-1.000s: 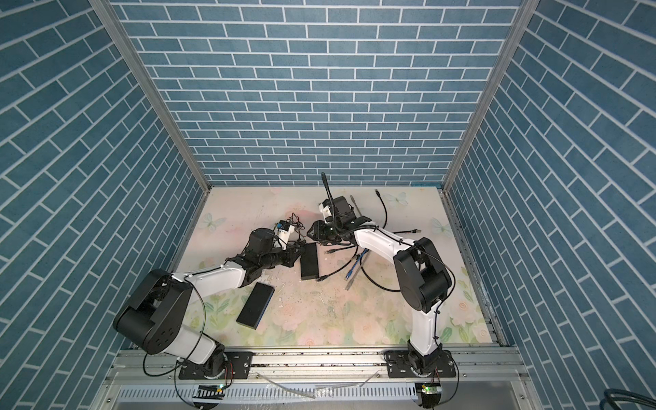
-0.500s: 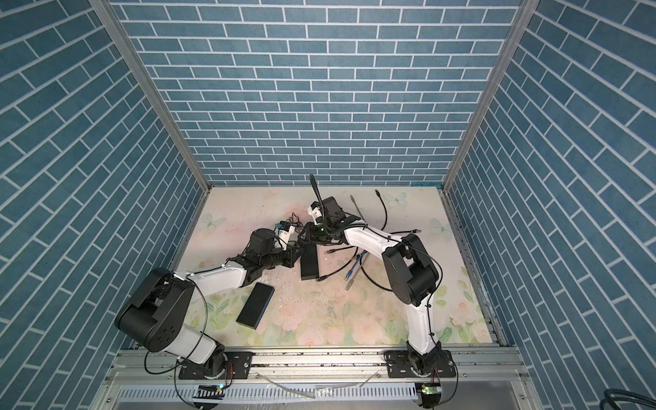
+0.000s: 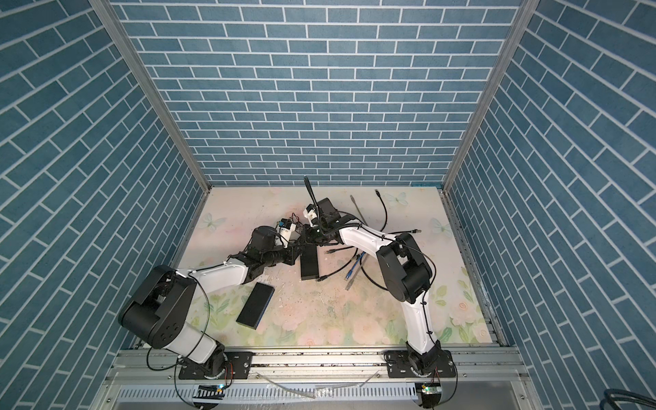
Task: Insert the plug into the switch port
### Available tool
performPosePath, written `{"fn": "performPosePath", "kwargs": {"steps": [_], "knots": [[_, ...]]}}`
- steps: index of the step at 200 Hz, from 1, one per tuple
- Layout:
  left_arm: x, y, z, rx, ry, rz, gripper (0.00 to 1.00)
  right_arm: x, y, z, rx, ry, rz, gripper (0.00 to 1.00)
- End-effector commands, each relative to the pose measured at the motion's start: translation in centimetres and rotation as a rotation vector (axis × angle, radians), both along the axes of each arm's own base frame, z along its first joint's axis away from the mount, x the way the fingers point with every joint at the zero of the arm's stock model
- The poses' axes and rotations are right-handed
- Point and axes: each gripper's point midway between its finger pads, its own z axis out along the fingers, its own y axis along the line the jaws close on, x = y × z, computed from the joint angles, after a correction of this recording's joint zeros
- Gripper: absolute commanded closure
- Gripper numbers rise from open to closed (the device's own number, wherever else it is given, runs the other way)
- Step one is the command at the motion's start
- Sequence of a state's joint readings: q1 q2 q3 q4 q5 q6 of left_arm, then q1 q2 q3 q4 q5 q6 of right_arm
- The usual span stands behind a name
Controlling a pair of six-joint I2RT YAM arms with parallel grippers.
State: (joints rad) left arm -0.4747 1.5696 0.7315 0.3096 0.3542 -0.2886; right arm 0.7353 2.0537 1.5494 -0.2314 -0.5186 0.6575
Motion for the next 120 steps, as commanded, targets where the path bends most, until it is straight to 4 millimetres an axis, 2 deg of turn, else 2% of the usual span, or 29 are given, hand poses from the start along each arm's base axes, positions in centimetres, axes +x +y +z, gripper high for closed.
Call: {"fn": "performPosePath", "kwargs": {"steps": [1, 42, 77, 93, 98, 120], "knots": [[0.7, 0.3, 1.1, 0.032, -0.041, 0.014, 1.00, 0.1, 1.2, 1.3, 0.032, -0.012, 0.016, 1.00], [0.7, 1.5, 1.0, 0.062, -0.051, 0.072, 0.96, 0.6, 1.5, 1.9, 0.039, -0.034, 0.006, 1.00], [0.6, 2.7, 0.9, 0.080, -0.059, 0.129, 0.84, 1.0, 1.7, 2.4, 0.047, -0.046, 0.004, 1.00], [0.8, 2.7, 1.6, 0.070, -0.081, 0.140, 0.74, 1.1, 1.7, 2.5, 0.046, -0.054, 0.001, 1.00], [0.3, 3.0, 0.9, 0.077, -0.068, 0.143, 0.69, 1.2, 1.7, 2.5, 0.046, -0.055, 0.000, 1.00], [0.2, 3.1, 0.9, 0.071, -0.076, 0.145, 0.51, 1.2, 1.7, 2.4, 0.044, -0.059, 0.002, 1.00]]}}
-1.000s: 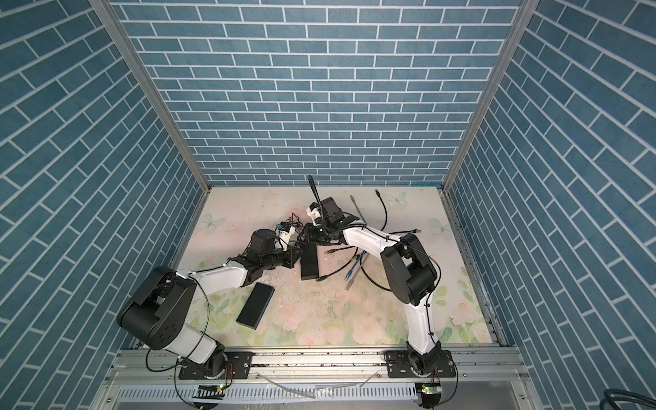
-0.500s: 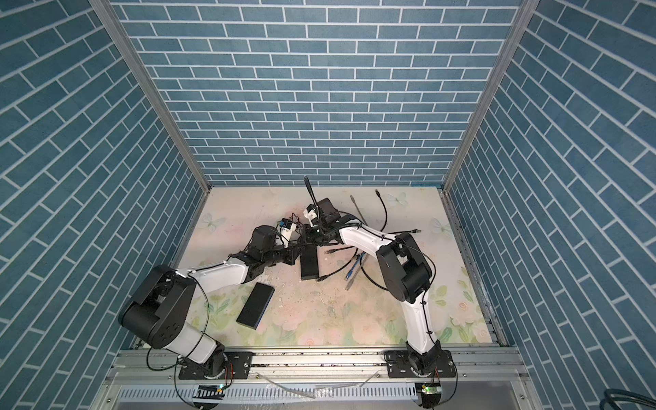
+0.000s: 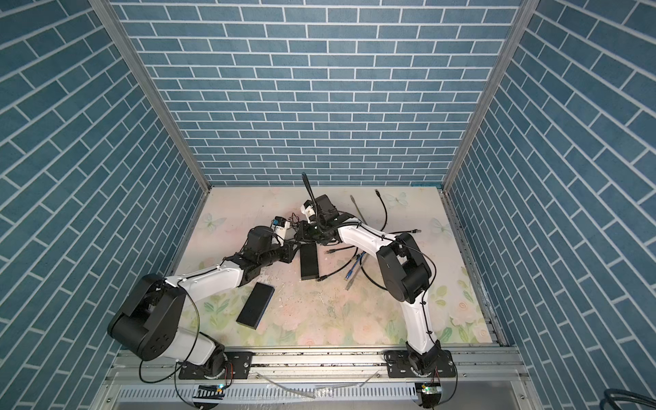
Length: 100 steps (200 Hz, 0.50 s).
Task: Insert the plug into the switch port
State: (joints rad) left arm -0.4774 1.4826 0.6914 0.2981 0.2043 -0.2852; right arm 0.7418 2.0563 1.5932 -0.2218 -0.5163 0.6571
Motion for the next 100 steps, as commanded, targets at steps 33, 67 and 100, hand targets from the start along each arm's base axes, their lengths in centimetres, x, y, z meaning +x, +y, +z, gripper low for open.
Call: {"fn": "performPosePath", "kwargs": {"steps": [33, 67, 100], "knots": [[-0.7, 0.5, 0.0, 0.002, -0.025, 0.003, 0.25, 0.7, 0.5, 0.7, 0.000, -0.038, -0.001, 1.00], [-1.2, 1.6, 0.1, 0.022, -0.067, 0.030, 0.02, 0.7, 0.2, 0.8, -0.014, -0.054, -0.002, 1.00], [-1.8, 2.8, 1.1, 0.030, -0.142, 0.057, 0.00, 0.7, 0.1, 1.3, -0.013, -0.071, 0.001, 1.00]]}}
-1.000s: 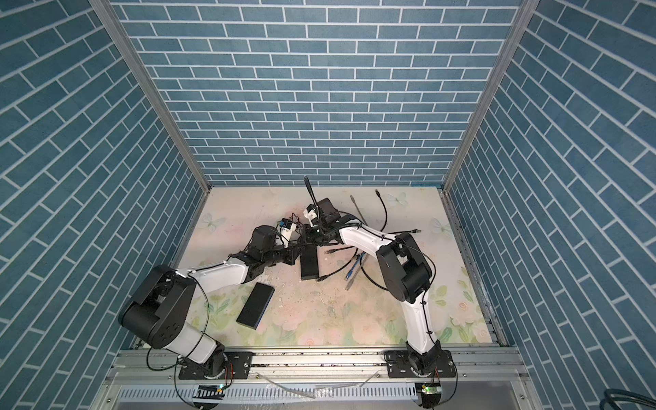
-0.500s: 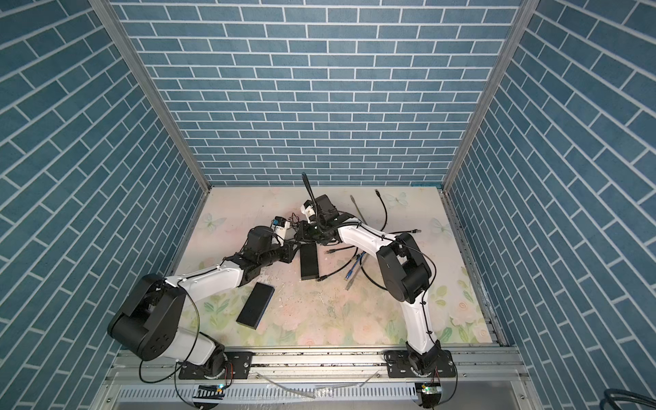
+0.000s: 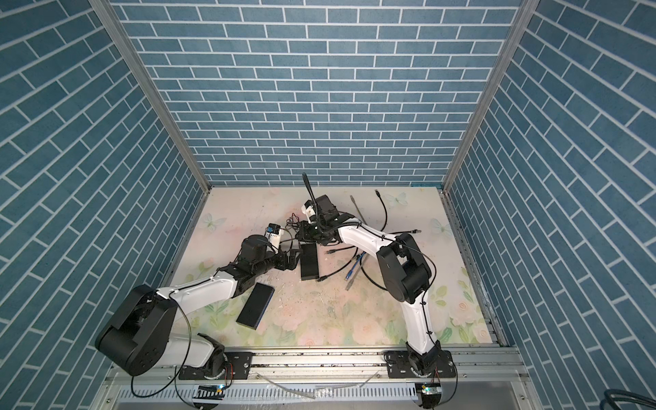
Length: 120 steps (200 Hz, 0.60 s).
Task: Insert the plug into the switch port
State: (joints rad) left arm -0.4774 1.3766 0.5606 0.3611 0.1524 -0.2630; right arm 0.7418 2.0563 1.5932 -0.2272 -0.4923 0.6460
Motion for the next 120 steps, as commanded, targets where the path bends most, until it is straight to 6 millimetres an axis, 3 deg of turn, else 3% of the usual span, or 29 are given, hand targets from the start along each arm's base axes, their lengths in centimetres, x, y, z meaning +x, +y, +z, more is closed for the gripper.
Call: {"fn": "performPosePath", "kwargs": {"steps": [1, 79, 120], "knots": [[0.0, 0.8, 1.3, 0.009, -0.086, 0.024, 0.00, 0.4, 0.3, 1.6, 0.004, -0.055, 0.012, 1.00], [-1.4, 1.1, 1.3, 0.003, -0.125, -0.008, 0.00, 1.0, 0.0, 3.3, 0.020, -0.110, -0.001, 1.00], [-1.1, 0.2, 1.4, -0.118, -0.130, 0.002, 0.14, 1.0, 0.2, 4.7, 0.077, -0.148, -0.002, 1.00]]}}
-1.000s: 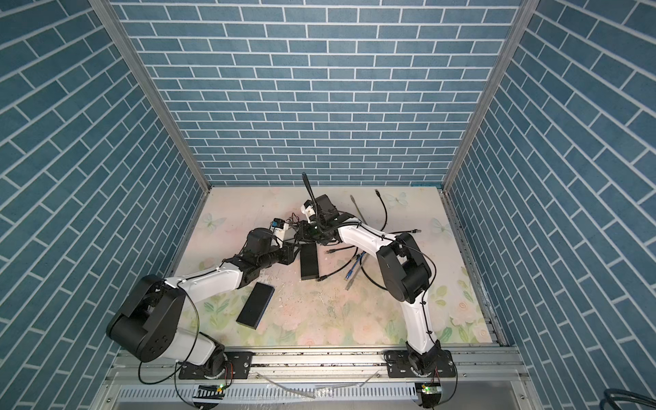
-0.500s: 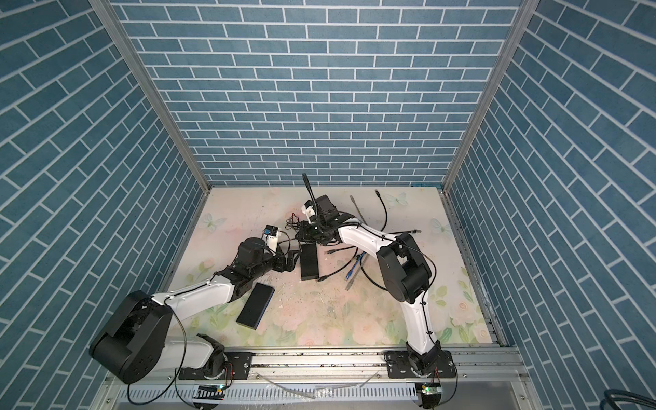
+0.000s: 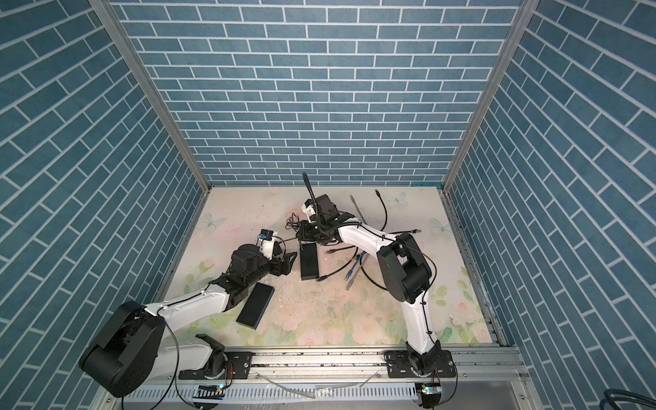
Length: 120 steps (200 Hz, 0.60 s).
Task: Insert the plug into the switch port
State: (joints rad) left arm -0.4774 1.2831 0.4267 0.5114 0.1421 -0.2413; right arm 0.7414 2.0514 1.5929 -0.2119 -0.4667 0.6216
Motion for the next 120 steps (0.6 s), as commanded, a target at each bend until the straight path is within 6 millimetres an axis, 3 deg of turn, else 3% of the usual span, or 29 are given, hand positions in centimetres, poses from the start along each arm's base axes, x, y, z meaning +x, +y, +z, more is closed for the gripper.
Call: {"fn": "performPosePath", "kwargs": {"steps": [1, 49, 89, 120], "knots": [[0.4, -0.7, 0.4, -0.091, -0.019, 0.000, 0.14, 0.4, 0.3, 4.3, 0.080, -0.102, 0.004, 1.00], [1.4, -2.1, 0.4, -0.181, -0.046, 0.014, 0.24, 0.2, 0.3, 5.7, 0.117, -0.124, 0.008, 1.00], [1.9, -2.0, 0.9, -0.159, -0.141, 0.047, 0.41, 0.0, 0.1, 6.0, 0.123, -0.131, 0.011, 1.00], [2.1, -1.7, 1.8, -0.183, -0.241, 0.068, 0.44, -0.1, 0.2, 5.8, 0.126, -0.128, 0.016, 1.00]]}}
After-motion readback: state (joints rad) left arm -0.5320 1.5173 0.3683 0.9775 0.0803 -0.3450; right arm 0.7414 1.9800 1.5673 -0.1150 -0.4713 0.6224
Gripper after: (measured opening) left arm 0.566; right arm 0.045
